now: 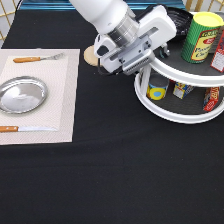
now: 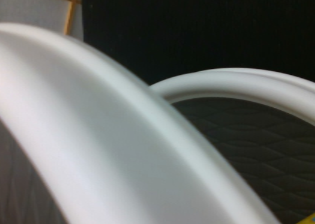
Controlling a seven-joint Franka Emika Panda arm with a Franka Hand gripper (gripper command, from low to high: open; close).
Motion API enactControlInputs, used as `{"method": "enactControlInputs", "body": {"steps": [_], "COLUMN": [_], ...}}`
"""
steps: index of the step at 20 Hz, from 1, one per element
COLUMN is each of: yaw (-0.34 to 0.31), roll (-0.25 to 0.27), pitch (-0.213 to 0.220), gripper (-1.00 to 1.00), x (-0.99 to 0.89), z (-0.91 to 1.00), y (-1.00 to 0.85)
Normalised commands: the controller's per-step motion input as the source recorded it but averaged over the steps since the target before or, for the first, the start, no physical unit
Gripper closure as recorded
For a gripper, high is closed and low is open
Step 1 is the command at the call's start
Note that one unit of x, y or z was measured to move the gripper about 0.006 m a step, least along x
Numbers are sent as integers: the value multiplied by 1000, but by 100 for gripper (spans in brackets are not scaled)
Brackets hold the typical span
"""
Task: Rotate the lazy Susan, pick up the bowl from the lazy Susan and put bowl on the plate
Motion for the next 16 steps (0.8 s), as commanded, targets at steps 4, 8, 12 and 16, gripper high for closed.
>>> {"method": "enactControlInputs", "body": {"steps": [4,8,12,16], "yaw": [10,0,0,1], "roll": [0,-5,-47,-112], "pitch": [-89,-160,-168,-168], "gripper": [-100,-100,-100,-100], "x": [-267,-684,-986,-996], "z": [841,898,619,458], "y": [-359,-107,93,199]}}
